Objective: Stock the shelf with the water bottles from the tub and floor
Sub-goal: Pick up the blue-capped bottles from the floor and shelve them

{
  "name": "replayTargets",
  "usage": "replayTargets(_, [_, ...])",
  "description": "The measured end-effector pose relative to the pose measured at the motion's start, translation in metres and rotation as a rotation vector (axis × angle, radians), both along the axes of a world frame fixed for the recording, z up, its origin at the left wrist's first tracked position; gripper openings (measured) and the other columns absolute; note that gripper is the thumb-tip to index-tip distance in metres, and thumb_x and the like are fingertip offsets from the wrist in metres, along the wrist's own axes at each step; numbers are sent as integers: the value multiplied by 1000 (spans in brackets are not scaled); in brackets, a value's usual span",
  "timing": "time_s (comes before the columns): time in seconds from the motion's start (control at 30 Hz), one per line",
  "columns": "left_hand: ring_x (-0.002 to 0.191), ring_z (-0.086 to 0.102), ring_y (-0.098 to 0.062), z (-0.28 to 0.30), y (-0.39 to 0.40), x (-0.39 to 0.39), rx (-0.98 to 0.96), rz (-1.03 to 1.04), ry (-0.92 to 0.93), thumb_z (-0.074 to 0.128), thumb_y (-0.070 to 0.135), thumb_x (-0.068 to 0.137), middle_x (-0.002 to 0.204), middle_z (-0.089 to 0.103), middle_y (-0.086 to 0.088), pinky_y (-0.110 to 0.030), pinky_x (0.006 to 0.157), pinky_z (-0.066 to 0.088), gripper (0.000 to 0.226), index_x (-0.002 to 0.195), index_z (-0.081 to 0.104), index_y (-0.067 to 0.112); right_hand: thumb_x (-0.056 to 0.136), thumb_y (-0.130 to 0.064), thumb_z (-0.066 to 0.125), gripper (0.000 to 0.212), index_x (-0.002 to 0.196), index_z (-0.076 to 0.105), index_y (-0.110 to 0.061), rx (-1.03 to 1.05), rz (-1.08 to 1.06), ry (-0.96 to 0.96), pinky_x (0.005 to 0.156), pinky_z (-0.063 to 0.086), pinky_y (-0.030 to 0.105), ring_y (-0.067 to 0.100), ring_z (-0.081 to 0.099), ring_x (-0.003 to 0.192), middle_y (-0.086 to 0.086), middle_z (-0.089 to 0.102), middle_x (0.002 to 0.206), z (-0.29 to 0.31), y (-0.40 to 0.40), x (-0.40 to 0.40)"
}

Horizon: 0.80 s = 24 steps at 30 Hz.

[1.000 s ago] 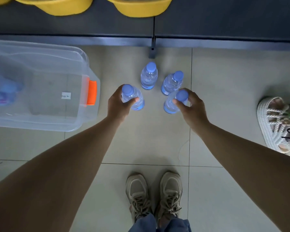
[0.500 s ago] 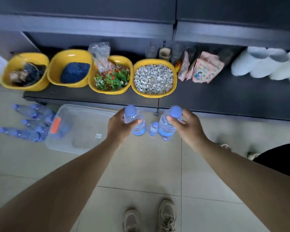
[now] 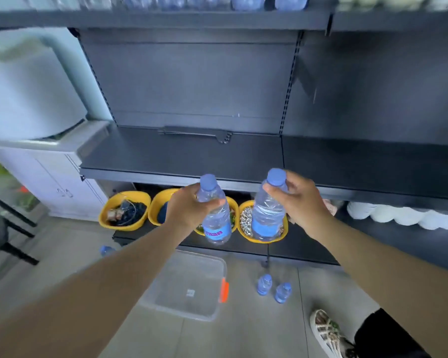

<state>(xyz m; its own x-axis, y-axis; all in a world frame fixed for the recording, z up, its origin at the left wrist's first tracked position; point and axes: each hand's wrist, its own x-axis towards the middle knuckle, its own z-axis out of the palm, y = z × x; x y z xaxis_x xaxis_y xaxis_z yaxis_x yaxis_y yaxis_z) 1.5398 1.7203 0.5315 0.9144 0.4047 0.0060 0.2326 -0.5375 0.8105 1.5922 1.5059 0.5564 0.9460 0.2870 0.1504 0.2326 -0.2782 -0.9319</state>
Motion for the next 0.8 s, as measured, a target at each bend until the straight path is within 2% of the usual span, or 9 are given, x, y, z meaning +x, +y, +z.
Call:
replayTargets(0.03, [80, 61, -19, 23, 9, -5, 11, 1, -5, 76, 37, 72, 87, 68, 1, -28, 69, 46, 26, 90, 69, 20, 84, -20, 68, 18, 101, 63, -20, -12, 2, -12, 55, 46, 10, -4, 60, 64, -5, 66, 88, 22, 9, -6])
replayTargets(0.07, [79, 60, -18, 46, 18, -10, 24, 3, -3, 75, 38, 73, 86, 67, 1, -27, 68, 44, 23, 87, 68, 21, 84, -20, 68, 19, 103, 64, -18, -23, 4, -28, 55, 45, 10, -4, 61, 63, -4, 66, 89, 43, 18, -13])
replayTargets(0.17, [84, 63, -20, 108, 44, -21, 87, -12, -5, 73, 41, 74, 88, 69, -1, -29, 71, 45, 26, 88, 71, 19, 85, -21, 67, 21, 104, 66, -12, -63, -8, -105, 77, 50, 27, 15, 63, 86, 4, 68, 98, 106, 43, -26])
replayTargets(0.23, [87, 64, -20, 148, 62, -27, 71, -16, -19, 75, 41, 71, 91, 70, -2, -31, 77, 47, 28, 89, 72, 19, 86, -25, 65, 21, 104, 65, -13, -89, -30, -145, 82, 50, 30, 17, 62, 89, 4, 66, 100, 149, 60, -33])
replayTargets(0.3, [86, 64, -19, 188, 80, -33, -19, -21, -57, 82, 37, 63, 90, 71, -5, -34, 84, 50, 23, 78, 71, 22, 86, -26, 64, 22, 106, 64, -16, -56, -59, -166, 89, 49, 34, 19, 61, 95, 2, 65, 102, 193, 77, -38])
replayTargets(0.37, [82, 63, -17, 228, 96, -38, -90, -23, -104, 84, 31, 62, 87, 70, -4, -35, 86, 51, 20, 73, 69, 24, 87, -28, 64, 21, 106, 64, -19, -39, -70, -181, 92, 47, 33, 17, 60, 99, -2, 64, 104, 234, 92, -40])
replayTargets(0.5, [77, 64, -15, 304, 123, -41, -99, -49, -142, 80, 27, 70, 89, 71, -4, -28, 79, 51, 21, 86, 71, 16, 88, -30, 63, 29, 113, 64, -17, -43, -35, -190, 86, 45, 27, 15, 59, 102, -1, 64, 110, 305, 117, -36])
replayTargets(0.67, [90, 67, -21, 368, 152, -16, -38, -32, -174, 81, 36, 68, 98, 70, -6, -35, 83, 54, 44, 98, 68, 5, 88, -28, 63, 35, 120, 62, -14, 11, -52, -196, 81, 41, 24, 12, 55, 97, -2, 61, 108, 365, 144, -14])
replayTargets(0.8, [93, 67, -24, 402, 165, 19, -25, -39, -231, 81, 35, 68, 102, 70, -9, -41, 90, 54, 50, 104, 66, 3, 89, -28, 61, 26, 111, 65, -15, -5, -64, -251, 61, 41, 19, 13, 53, 86, -2, 62, 99, 392, 165, 21])
